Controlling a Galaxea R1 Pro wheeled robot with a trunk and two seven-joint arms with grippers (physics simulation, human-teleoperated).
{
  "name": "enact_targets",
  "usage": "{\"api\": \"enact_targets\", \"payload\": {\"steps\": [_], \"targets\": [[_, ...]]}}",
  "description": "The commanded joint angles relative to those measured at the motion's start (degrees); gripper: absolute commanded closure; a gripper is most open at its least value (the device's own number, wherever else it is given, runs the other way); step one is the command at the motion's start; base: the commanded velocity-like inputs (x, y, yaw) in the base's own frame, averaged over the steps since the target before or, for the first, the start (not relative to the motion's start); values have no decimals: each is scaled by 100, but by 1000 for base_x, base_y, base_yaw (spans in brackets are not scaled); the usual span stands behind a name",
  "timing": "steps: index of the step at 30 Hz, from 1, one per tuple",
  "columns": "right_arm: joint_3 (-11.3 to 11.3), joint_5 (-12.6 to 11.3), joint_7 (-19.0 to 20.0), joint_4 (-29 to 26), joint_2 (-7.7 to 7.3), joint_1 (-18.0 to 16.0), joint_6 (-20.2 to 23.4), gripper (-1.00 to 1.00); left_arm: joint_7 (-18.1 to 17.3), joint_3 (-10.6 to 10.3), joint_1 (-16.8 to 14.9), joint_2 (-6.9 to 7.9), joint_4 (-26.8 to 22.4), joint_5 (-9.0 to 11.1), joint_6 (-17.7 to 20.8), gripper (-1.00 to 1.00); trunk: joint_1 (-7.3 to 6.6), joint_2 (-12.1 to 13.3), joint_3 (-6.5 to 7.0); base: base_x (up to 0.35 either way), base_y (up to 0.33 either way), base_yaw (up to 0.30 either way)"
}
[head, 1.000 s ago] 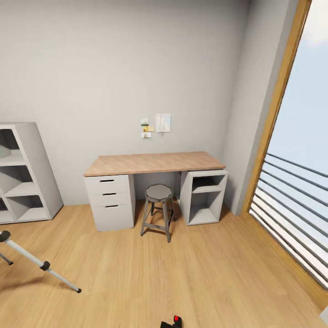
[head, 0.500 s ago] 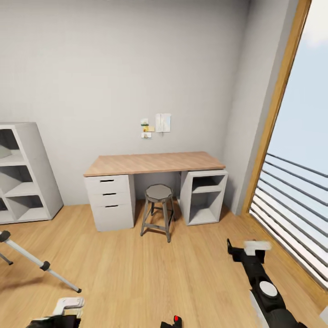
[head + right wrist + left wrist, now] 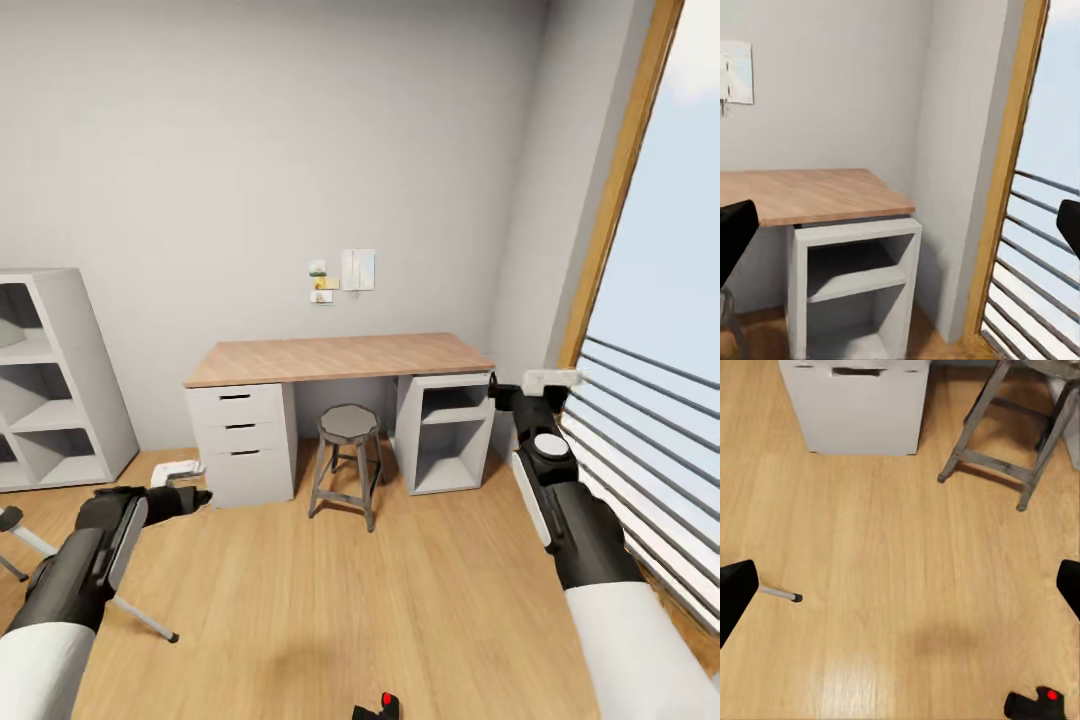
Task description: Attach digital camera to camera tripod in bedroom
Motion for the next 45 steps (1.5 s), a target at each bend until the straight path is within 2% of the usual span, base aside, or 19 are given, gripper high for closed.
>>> {"api": "enact_targets", "payload": {"steps": [1,2,3,5,7,8,13,25,43,45], "targets": [[88,42,-35,31,36,5,57,-100,-198,58,-11,7,-77,14,28,-100,0,-4,-7,0,0,0],[156,39,-39,59,70,19,59,-100,-390,108,-17,11,-159,13,29,-100,0,-4,-7,0,0,0],[295,36,-44,99,119,52,59,-100,-801,223,-26,20,-343,13,30,-100,0,-4,-7,0,0,0],[407,29,-47,126,150,87,60,-100,-1212,366,-28,30,-490,12,34,-100,0,-4,-7,0,0,0],[530,15,-51,158,183,171,59,-100,-1935,680,-30,39,-639,10,42,-100,0,-4,-7,0,0,0],[592,5,-52,177,199,334,52,-100,-2481,900,-30,14,-707,3,47,-100,0,-4,-7,0,0,0],[613,-3,-53,217,205,566,51,-100,-2674,962,-30,-11,-723,-7,63,-100,0,-4,-7,-27,-76,0],[615,-5,-45,223,205,592,41,-100,-2684,958,-30,-16,-727,-8,92,-100,0,-4,-7,-214,-148,0],[623,-5,-38,333,206,593,40,-100,-2672,959,-29,-70,-740,-16,124,-100,0,-4,-7,-17,-6,0],[623,-5,-31,653,205,593,9,-100,-2672,959,-27,-74,-723,-22,383,-100,0,-4,-7,0,0,0]]}}
